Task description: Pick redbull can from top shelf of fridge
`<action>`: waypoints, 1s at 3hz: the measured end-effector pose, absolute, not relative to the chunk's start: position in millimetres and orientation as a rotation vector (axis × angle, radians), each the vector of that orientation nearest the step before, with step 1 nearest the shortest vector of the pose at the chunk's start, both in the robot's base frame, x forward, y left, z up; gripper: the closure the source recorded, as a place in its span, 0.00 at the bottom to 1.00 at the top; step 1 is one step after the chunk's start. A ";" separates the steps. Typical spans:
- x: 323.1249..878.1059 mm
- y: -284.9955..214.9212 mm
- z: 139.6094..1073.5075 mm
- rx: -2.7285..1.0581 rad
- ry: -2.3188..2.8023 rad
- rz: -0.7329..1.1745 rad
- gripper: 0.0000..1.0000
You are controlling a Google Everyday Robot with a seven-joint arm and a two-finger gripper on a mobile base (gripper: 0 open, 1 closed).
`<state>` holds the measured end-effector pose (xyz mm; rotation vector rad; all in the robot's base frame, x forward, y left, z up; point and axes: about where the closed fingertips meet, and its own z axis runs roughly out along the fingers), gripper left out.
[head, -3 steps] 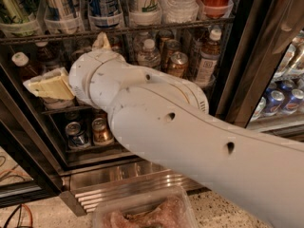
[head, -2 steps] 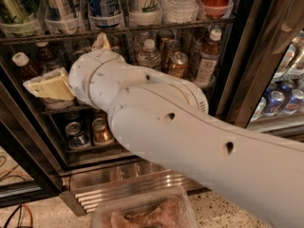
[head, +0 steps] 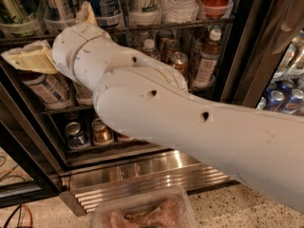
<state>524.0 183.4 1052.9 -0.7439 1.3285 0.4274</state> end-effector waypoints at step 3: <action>544.5 197.2 1077.8 -0.714 1.244 0.427 0.12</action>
Offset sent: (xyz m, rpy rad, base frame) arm 0.0251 0.0194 0.0243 0.0610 -0.0646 0.0079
